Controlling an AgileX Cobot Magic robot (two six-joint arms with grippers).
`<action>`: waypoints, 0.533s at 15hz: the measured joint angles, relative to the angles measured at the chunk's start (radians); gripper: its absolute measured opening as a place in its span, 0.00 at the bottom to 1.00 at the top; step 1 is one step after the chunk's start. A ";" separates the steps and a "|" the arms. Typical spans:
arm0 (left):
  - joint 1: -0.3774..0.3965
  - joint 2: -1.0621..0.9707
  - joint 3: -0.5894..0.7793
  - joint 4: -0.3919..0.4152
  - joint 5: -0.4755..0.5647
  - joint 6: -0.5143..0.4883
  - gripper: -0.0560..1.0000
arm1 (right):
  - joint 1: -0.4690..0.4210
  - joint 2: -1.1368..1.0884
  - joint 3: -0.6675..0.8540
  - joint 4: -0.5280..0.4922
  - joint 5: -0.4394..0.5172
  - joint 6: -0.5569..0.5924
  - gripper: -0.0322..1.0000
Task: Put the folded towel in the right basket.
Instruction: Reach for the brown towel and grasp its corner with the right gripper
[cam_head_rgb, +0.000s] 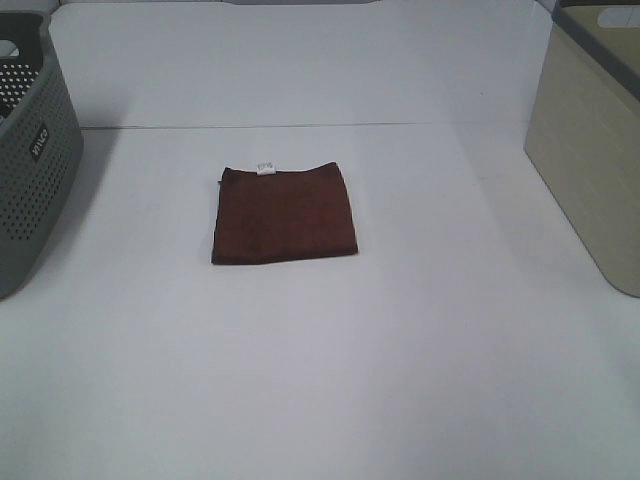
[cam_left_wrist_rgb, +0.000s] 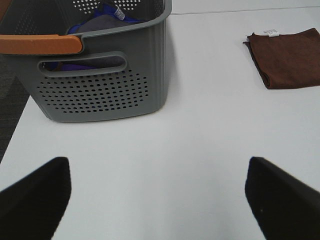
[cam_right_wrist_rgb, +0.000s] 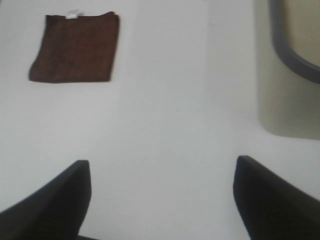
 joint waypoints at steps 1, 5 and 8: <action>0.000 0.000 0.000 0.000 0.000 0.000 0.89 | 0.000 0.081 -0.045 0.067 0.024 -0.056 0.77; 0.000 0.000 0.000 0.000 0.000 0.000 0.89 | 0.004 0.419 -0.197 0.205 0.055 -0.165 0.77; 0.000 0.000 0.000 0.000 0.000 0.000 0.89 | 0.100 0.610 -0.285 0.208 0.046 -0.167 0.77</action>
